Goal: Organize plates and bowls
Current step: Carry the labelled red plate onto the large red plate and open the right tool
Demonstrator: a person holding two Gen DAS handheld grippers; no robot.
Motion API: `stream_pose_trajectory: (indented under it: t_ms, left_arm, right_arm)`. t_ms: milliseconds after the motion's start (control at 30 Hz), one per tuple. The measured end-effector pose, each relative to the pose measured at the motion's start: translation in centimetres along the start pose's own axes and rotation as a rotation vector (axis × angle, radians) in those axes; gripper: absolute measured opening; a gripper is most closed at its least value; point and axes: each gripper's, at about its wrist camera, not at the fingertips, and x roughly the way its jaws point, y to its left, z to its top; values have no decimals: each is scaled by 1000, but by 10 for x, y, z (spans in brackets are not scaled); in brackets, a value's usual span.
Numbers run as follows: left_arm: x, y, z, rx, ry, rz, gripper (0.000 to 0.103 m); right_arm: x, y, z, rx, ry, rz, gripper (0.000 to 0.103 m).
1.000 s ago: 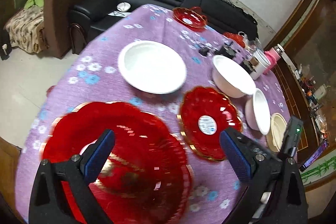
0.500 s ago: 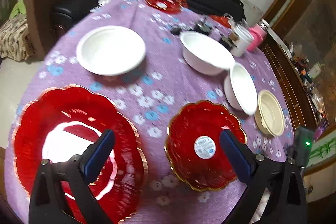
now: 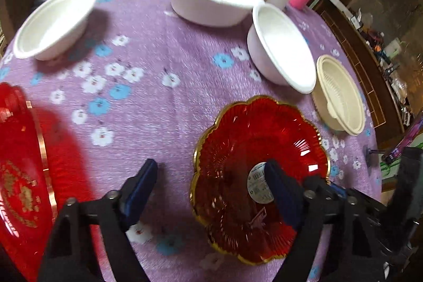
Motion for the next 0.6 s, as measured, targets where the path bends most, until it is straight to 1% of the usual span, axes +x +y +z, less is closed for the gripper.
stream_pose_trajectory:
  t_ms: [33, 67, 100, 133, 200, 233, 300, 367, 433, 533, 600]
  left_arm:
    - [4, -2, 0, 11, 11, 6, 65]
    - [4, -7, -1, 40, -15, 35, 62]
    - [6, -12, -2, 65, -7, 36, 48]
    - [7, -15, -3, 80, -3, 40, 45]
    - [7, -18, -4, 91, -9, 70, 43]
    - [6, -19, -5, 94, -17, 87, 37]
    - [4, -17, -7, 89, -20, 97, 30]
    - [-4, -14, -10, 68, -30, 73, 30]
    - [-17, -13, -14, 66, -60, 63, 30]
    - [-48, -8, -22, 55, -131, 61, 30]
    - [-71, 3, -26, 23, -184, 60, 30]
  right_arm:
    - [0, 0, 0, -1, -2, 1, 14]
    - [0, 0, 0, -1, -4, 2, 14]
    - [0, 0, 0, 0, -6, 3, 14]
    - [1, 1, 0, 1, -7, 4, 14]
    - [1, 2, -1, -2, -11, 3, 14]
    - [0, 1, -2, -4, -15, 2, 15]
    - [-3, 2, -4, -10, -29, -10, 14]
    - [-11, 2, -6, -12, -51, -11, 13]
    - [-20, 6, -6, -17, -74, -2, 13]
    - [-38, 22, -3, -51, -122, -7, 13]
    - [-50, 41, 0, -94, -157, -7, 13]
